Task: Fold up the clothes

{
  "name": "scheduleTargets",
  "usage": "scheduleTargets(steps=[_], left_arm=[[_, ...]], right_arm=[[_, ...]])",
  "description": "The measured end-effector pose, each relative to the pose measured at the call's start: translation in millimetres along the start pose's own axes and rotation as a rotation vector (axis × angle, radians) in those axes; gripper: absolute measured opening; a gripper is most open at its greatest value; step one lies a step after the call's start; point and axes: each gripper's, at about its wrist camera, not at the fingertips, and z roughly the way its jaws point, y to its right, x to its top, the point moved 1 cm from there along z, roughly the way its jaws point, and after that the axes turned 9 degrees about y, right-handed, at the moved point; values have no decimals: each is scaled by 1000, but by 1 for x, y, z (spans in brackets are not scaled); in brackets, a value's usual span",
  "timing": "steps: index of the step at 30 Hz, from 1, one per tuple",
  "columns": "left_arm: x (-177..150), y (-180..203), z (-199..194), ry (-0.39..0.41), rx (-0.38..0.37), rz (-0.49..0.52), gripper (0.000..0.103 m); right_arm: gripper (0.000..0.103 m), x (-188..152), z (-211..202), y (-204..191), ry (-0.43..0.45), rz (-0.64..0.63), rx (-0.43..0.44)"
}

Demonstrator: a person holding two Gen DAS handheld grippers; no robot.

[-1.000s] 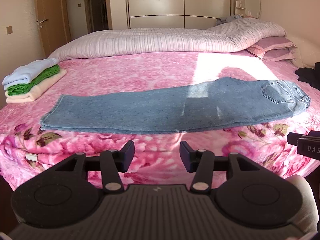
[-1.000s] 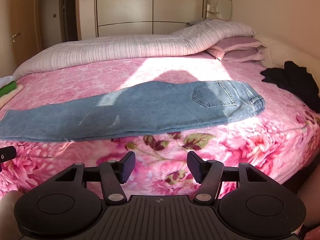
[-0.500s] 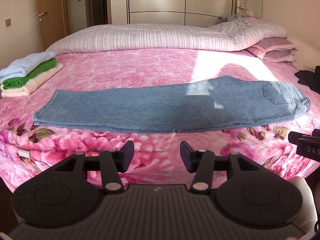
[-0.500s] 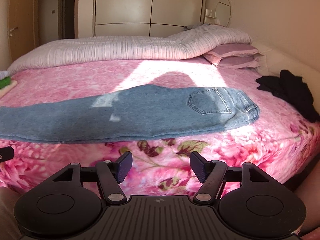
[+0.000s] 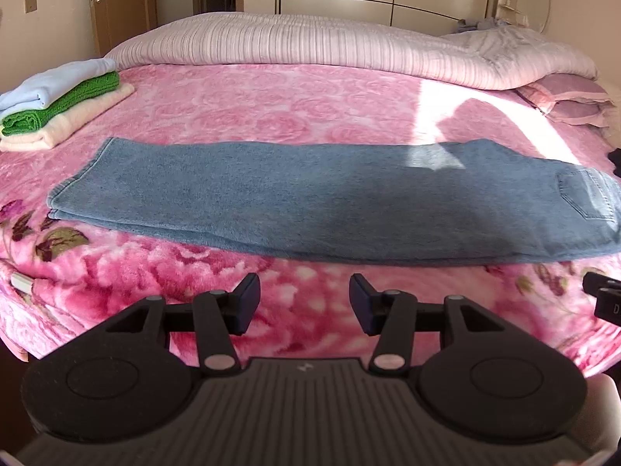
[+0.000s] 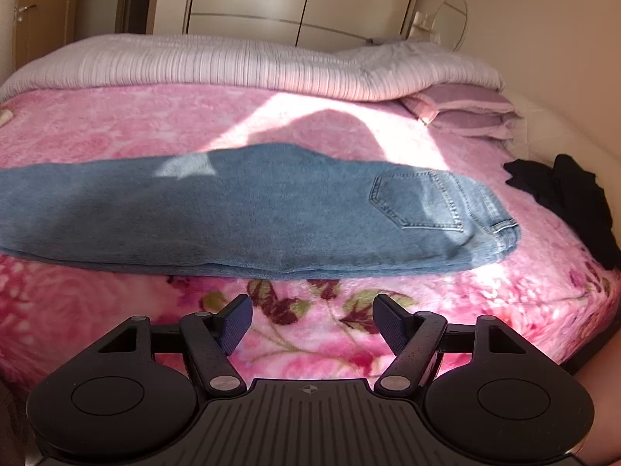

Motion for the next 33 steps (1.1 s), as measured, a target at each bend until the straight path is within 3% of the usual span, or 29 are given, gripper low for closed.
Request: scheduleTargets(steps=[4, 10, 19, 24, 27, 33], left_arm=[[4, -28, 14, -1, 10, -91, 47], [9, -86, 32, -5, 30, -278, 47], [-6, -217, 43, 29, 91, -781, 45], [-14, -259, 52, 88, 89, -1021, 44], [-17, -266, 59, 115, 83, -1093, 44], [-17, -269, 67, 161, 100, -1133, 42]], right_arm=[[72, 1, 28, 13, -24, 80, 35], [72, -3, 61, 54, -34, 299, 157], [72, -5, 89, 86, -25, 400, 265], [72, 1, 100, 97, -32, 453, 290], [72, 4, 106, 99, -39, 454, 280], [72, 9, 119, 105, -57, 447, 252]])
